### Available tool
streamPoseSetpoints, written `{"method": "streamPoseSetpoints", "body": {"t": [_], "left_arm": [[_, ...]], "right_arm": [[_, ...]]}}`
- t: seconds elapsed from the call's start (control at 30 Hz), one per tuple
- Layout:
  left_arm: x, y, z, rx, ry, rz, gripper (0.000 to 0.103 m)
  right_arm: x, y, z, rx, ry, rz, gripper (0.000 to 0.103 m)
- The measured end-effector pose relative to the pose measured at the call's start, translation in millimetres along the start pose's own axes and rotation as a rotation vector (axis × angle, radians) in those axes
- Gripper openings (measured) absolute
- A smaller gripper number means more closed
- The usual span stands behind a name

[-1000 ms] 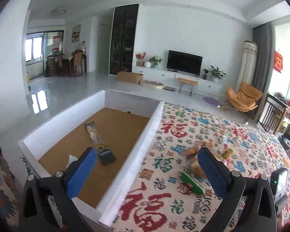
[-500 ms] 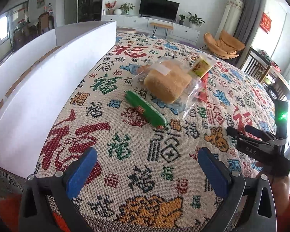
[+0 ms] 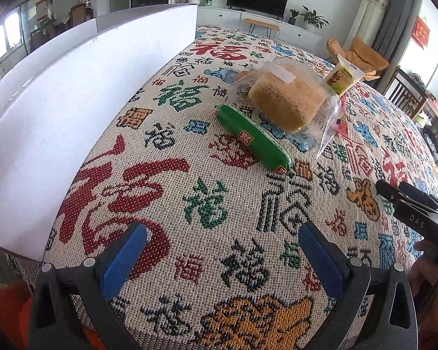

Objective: Organize snacks

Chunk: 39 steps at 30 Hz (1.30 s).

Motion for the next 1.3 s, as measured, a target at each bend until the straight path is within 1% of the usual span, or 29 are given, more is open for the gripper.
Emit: {"method": "streamPoseSetpoints", "body": {"t": [0.3,0.53,1.3], "left_arm": [[-0.5,0.8,1.6,0.005,0.009,-0.001,0.103],[-3.5,6.4,3.9,0.012,0.021,-0.029,0.103],[-5.8,11.8,6.6,0.019,0.037,-0.049,0.103]], "right_arm": [[0.3,0.1,-0.4,0.005,-0.003,0.003,0.082],[0.2,0.0,-0.7,0.004,-0.002,0.003,0.082],[0.2,-0.3,-1.5,0.006,-0.002,0.004,0.082]]}}
Point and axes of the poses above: each gripper's, at about its wrist camera, not at the fingertips, and y roughly against the way its jaws point, z to its left, x to its underside, the point moved 9 cm from there along -y, roughly the way its jaws point, and after that the axes turned 5 degrees about x, right-handed, at the moved point
